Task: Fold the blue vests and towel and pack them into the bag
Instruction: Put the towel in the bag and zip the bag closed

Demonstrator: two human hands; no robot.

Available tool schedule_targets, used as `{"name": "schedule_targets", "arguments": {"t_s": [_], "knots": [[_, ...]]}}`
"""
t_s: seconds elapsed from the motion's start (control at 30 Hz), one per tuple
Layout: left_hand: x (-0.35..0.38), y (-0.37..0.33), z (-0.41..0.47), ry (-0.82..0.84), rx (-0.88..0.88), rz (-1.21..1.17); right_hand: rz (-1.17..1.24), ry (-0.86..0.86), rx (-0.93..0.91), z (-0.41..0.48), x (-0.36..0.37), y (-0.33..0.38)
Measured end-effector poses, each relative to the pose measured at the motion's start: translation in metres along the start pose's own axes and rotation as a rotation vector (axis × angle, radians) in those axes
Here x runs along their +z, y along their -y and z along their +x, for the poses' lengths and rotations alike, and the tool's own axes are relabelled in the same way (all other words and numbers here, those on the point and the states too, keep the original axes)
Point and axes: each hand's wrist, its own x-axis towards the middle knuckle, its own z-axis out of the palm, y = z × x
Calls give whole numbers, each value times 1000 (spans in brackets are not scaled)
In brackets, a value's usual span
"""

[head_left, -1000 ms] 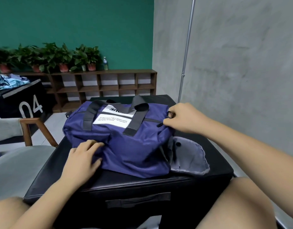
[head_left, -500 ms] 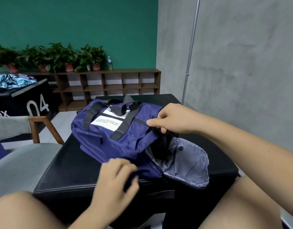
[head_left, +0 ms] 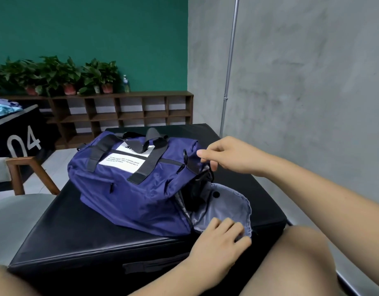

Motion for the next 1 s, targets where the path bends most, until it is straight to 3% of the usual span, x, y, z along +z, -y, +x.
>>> {"name": "schedule_targets", "arguments": {"t_s": [0.2,0.37,0.53,0.87,1.0], "knots": [[8,0,31,-46,2,84,69,-96,25,-9,-11,-35],[-31,27,64,-210,-143,67,86,-210,69,-12,-19,-63],[-84,63,70,-216,-351,173,160,-299,143,-3,-14,-92],[-115,83,12,-191,-613,177,355,107,262,25,52,-126],[-128,106,-16,-227,-626,145,361,71,179,29,76,-110]]}}
